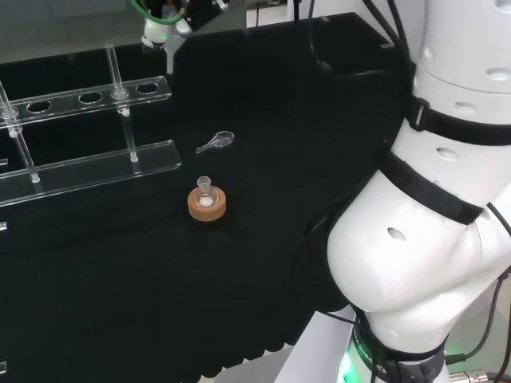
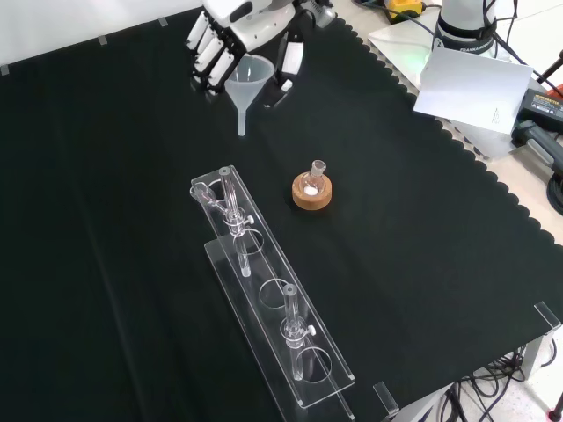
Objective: Put the funnel back on the funnel stand.
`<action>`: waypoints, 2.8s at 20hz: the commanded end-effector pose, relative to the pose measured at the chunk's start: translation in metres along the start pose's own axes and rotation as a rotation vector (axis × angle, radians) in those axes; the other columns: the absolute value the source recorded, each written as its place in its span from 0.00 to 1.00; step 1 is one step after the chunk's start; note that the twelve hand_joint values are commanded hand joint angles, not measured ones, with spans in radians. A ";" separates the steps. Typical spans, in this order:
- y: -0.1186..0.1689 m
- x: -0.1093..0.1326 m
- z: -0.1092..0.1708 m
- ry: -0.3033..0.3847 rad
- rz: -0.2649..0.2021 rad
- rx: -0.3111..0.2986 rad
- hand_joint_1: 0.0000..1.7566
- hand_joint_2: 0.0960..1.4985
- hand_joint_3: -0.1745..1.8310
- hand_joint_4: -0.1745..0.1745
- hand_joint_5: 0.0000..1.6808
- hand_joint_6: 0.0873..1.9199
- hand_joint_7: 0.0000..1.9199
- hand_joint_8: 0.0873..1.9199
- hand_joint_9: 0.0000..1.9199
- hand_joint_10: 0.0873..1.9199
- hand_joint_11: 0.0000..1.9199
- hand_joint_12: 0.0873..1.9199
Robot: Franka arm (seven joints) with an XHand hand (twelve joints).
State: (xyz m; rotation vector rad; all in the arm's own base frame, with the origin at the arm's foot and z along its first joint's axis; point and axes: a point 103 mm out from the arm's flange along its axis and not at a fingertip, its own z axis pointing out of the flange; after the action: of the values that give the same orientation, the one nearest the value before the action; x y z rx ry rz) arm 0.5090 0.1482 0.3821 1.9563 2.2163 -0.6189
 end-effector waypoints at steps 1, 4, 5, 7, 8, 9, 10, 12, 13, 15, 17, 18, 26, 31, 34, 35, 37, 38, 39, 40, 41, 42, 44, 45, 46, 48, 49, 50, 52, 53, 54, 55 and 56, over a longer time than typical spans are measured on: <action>0.022 0.016 -0.006 -0.014 -0.048 -0.003 0.48 0.51 0.34 0.53 0.43 0.27 0.29 0.31 0.48 0.17 0.38 0.58; 0.028 0.019 -0.003 -0.016 -0.052 0.003 0.48 0.51 0.34 0.53 0.43 0.27 0.29 0.31 0.48 0.17 0.38 0.58; 0.030 0.019 -0.001 -0.014 -0.053 0.007 0.48 0.51 0.34 0.53 0.43 0.27 0.29 0.31 0.48 0.17 0.38 0.58; 0.034 0.020 0.003 -0.010 -0.054 0.017 0.48 0.51 0.34 0.53 0.44 0.27 0.29 0.31 0.48 0.17 0.38 0.58; 0.037 0.019 0.005 -0.006 -0.056 0.020 0.48 0.51 0.34 0.53 0.44 0.27 0.29 0.31 0.48 0.17 0.38 0.58; 0.039 0.019 0.007 -0.002 -0.058 0.021 0.48 0.51 0.34 0.53 0.44 0.27 0.29 0.31 0.48 0.17 0.38 0.58; 0.041 0.019 0.008 0.008 -0.061 0.019 0.48 0.51 0.34 0.53 0.44 0.27 0.29 0.31 0.48 0.17 0.38 0.58; 0.046 0.019 0.010 0.018 -0.066 0.019 0.48 0.51 0.34 0.53 0.44 0.27 0.29 0.31 0.48 0.17 0.38 0.58; 0.048 0.019 0.010 0.021 -0.070 0.018 0.48 0.51 0.34 0.53 0.44 0.27 0.29 0.31 0.48 0.17 0.38 0.58; 0.052 0.019 0.011 0.024 -0.077 0.018 0.48 0.51 0.34 0.53 0.44 0.27 0.29 0.31 0.48 0.17 0.38 0.58; 0.057 0.020 0.013 0.022 -0.083 0.020 0.48 0.51 0.34 0.53 0.44 0.27 0.29 0.31 0.48 0.17 0.38 0.58; 0.059 0.021 0.013 0.025 -0.086 0.020 0.48 0.51 0.34 0.53 0.44 0.27 0.29 0.31 0.48 0.17 0.38 0.58; 0.074 0.027 0.025 0.038 -0.106 0.030 0.48 0.51 0.34 0.53 0.44 0.27 0.29 0.31 0.48 0.17 0.38 0.58; 0.082 0.035 0.035 0.034 -0.119 0.045 0.48 0.51 0.34 0.53 0.44 0.27 0.29 0.31 0.48 0.17 0.38 0.58; 0.087 0.038 0.040 0.037 -0.127 0.052 0.48 0.51 0.34 0.53 0.43 0.27 0.29 0.31 0.48 0.17 0.38 0.58; 0.089 0.039 0.041 0.036 -0.128 0.053 0.48 0.51 0.34 0.53 0.43 0.27 0.29 0.31 0.48 0.17 0.38 0.58; 0.089 0.039 0.042 0.037 -0.127 0.055 0.48 0.51 0.34 0.52 0.43 0.27 0.29 0.31 0.48 0.17 0.38 0.58; 0.090 0.040 0.043 0.036 -0.128 0.061 0.48 0.51 0.34 0.52 0.43 0.27 0.29 0.31 0.48 0.17 0.38 0.58; 0.092 0.040 0.045 0.040 -0.130 0.068 0.47 0.51 0.34 0.52 0.43 0.27 0.29 0.31 0.48 0.17 0.38 0.58; 0.095 0.041 0.048 0.040 -0.133 0.073 0.47 0.51 0.34 0.51 0.43 0.27 0.29 0.31 0.48 0.17 0.38 0.58; 0.097 0.042 0.050 0.040 -0.136 0.075 0.47 0.50 0.34 0.51 0.42 0.27 0.29 0.31 0.47 0.17 0.37 0.58; 0.098 0.043 0.053 0.045 -0.139 0.079 0.47 0.50 0.34 0.50 0.42 0.27 0.28 0.31 0.47 0.17 0.37 0.58; 0.100 0.044 0.057 0.055 -0.145 0.083 0.46 0.50 0.34 0.49 0.41 0.26 0.28 0.31 0.47 0.17 0.37 0.59; 0.101 0.044 0.059 0.065 -0.151 0.081 0.46 0.49 0.34 0.48 0.39 0.26 0.28 0.31 0.47 0.17 0.37 0.59; 0.101 0.045 0.061 0.070 -0.156 0.082 0.45 0.48 0.34 0.46 0.37 0.26 0.27 0.31 0.46 0.17 0.36 0.59; 0.101 0.047 0.063 0.077 -0.166 0.087 0.43 0.46 0.34 0.43 0.34 0.25 0.26 0.31 0.44 0.17 0.34 0.61; 0.101 0.047 0.064 0.078 -0.171 0.089 0.42 0.46 0.34 0.42 0.32 0.25 0.25 0.31 0.43 0.18 0.34 0.61; 0.101 0.047 0.065 0.080 -0.176 0.094 0.41 0.45 0.33 0.41 0.30 0.24 0.24 0.32 0.42 0.19 0.33 0.62; 0.100 0.047 0.065 0.088 -0.187 0.104 0.38 0.44 0.33 0.39 0.28 0.21 0.21 0.32 0.39 0.21 0.31 0.63; 0.100 0.047 0.065 0.092 -0.194 0.109 0.37 0.43 0.32 0.38 0.26 0.19 0.19 0.33 0.37 0.22 0.30 0.64; 0.099 0.047 0.064 0.094 -0.201 0.118 0.35 0.43 0.31 0.37 0.25 0.17 0.17 0.33 0.35 0.24 0.29 0.65; 0.099 0.047 0.064 0.095 -0.207 0.125 0.33 0.42 0.29 0.36 0.23 0.14 0.14 0.33 0.32 0.26 0.28 0.66; 0.098 0.047 0.063 0.096 -0.213 0.130 0.32 0.42 0.27 0.36 0.22 0.11 0.12 0.33 0.30 0.27 0.26 0.66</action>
State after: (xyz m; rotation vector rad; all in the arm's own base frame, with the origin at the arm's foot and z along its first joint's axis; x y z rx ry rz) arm 0.5881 0.1756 0.2859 1.8673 2.4887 -0.6981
